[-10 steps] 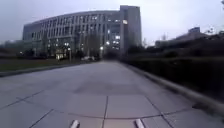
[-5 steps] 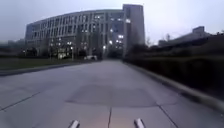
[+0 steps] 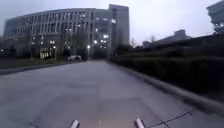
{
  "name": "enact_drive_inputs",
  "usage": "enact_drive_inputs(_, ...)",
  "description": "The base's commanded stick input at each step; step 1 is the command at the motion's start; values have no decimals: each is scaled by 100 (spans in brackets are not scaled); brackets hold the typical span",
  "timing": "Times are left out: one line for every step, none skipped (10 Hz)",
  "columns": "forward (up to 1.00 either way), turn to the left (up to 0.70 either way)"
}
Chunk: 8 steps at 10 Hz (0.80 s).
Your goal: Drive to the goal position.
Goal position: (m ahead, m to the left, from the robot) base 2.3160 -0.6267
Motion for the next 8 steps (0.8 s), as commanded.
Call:
enact_drive_inputs(100,0)
enact_drive_inputs(100,-16)
enact_drive_inputs(100,-40)
enact_drive_inputs(100,-32)
enact_drive_inputs(100,0)
enact_drive_inputs(100,0)
enact_drive_inputs(100,0)
enact_drive_inputs(100,0)
